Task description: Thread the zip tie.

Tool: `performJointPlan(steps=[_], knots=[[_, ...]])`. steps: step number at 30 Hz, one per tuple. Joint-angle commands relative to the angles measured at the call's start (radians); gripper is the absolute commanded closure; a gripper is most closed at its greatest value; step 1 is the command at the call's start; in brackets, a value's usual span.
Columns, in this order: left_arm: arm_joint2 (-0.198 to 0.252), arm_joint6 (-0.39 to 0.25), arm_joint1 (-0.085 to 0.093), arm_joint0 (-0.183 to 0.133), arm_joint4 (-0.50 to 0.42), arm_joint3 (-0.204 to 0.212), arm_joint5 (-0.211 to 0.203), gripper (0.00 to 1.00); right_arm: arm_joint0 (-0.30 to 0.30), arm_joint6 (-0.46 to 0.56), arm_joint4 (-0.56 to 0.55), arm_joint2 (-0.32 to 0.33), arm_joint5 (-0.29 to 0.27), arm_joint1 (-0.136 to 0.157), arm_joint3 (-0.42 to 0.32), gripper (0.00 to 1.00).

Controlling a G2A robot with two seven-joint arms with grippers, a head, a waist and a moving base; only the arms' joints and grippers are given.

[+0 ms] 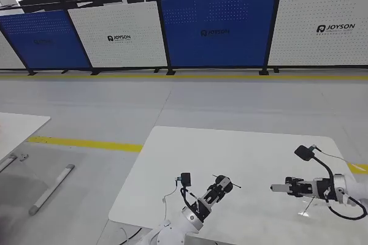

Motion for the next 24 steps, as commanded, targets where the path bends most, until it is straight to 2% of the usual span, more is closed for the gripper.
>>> performJointPlan(steps=[1,5,7,11,13,16,17,18,24], knots=[[0.000,0.000,0.000,0.000,0.000,0.000,0.000,1.00,0.000,0.000,0.000,0.000,0.000,0.000,0.000,0.00],[0.000,0.000,0.000,0.000,0.000,0.000,0.000,1.00,-0.005,-0.004,-0.008,-0.005,0.003,0.000,-0.003,0.00],[0.000,0.000,0.000,0.000,0.000,0.000,0.000,1.00,0.002,0.000,-0.002,-0.001,0.045,0.001,0.009,0.00],[0.000,0.000,0.000,0.000,0.000,0.000,0.000,1.00,0.041,0.052,-0.031,0.039,0.194,0.015,0.049,0.00],[0.000,0.000,0.000,0.000,0.000,0.000,0.000,1.00,0.052,0.052,-0.102,0.044,0.284,0.029,0.046,0.00],[0.000,0.000,0.000,0.000,0.000,0.000,0.000,1.00,0.063,0.052,-0.199,0.033,0.389,0.045,0.026,0.00],[0.000,0.000,0.000,0.000,0.000,0.000,0.000,1.00,0.066,0.052,-0.225,0.001,0.419,0.052,0.017,0.00],[0.000,0.000,0.000,0.000,0.000,0.000,0.000,1.00,0.075,0.052,-0.225,-0.017,0.428,0.057,0.016,0.00],[0.000,0.000,0.000,0.000,0.000,0.000,0.000,1.00,0.080,0.052,-0.222,-0.019,0.429,0.059,0.016,0.00]])
